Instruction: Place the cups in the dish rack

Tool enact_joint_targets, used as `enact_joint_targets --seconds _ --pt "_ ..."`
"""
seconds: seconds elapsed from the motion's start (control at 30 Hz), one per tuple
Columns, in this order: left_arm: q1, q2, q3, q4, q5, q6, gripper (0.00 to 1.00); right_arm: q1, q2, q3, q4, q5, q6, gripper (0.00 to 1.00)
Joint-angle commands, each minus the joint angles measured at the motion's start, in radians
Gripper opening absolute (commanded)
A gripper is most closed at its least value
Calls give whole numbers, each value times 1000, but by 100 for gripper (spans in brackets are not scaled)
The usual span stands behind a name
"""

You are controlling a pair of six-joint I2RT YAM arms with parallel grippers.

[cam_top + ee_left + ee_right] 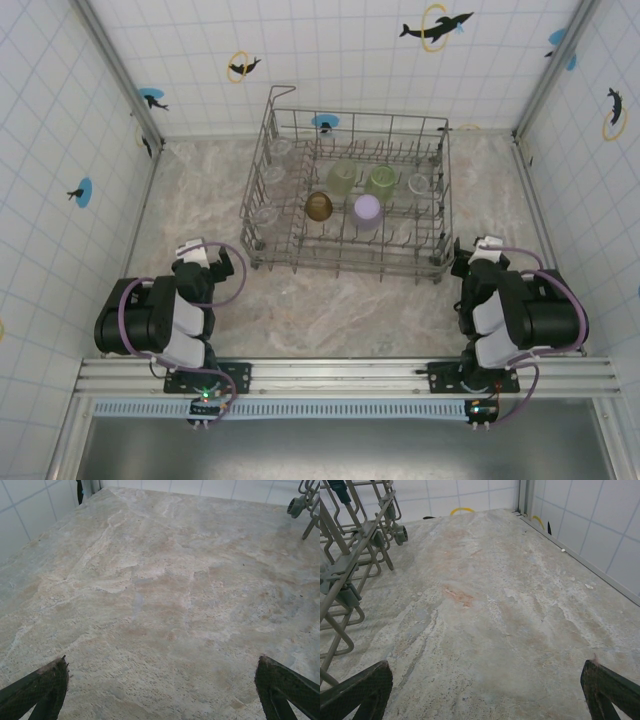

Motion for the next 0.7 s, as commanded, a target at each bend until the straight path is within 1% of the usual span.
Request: enact_joint_targets --seconds 0.0,0.67 --pt "8 8 -9 29 20 11 98 7 -8 -25 -25 -32 -3 100" --pt "8 7 -10 28 20 11 98 18 -3 -23 -22 -17 -12 100"
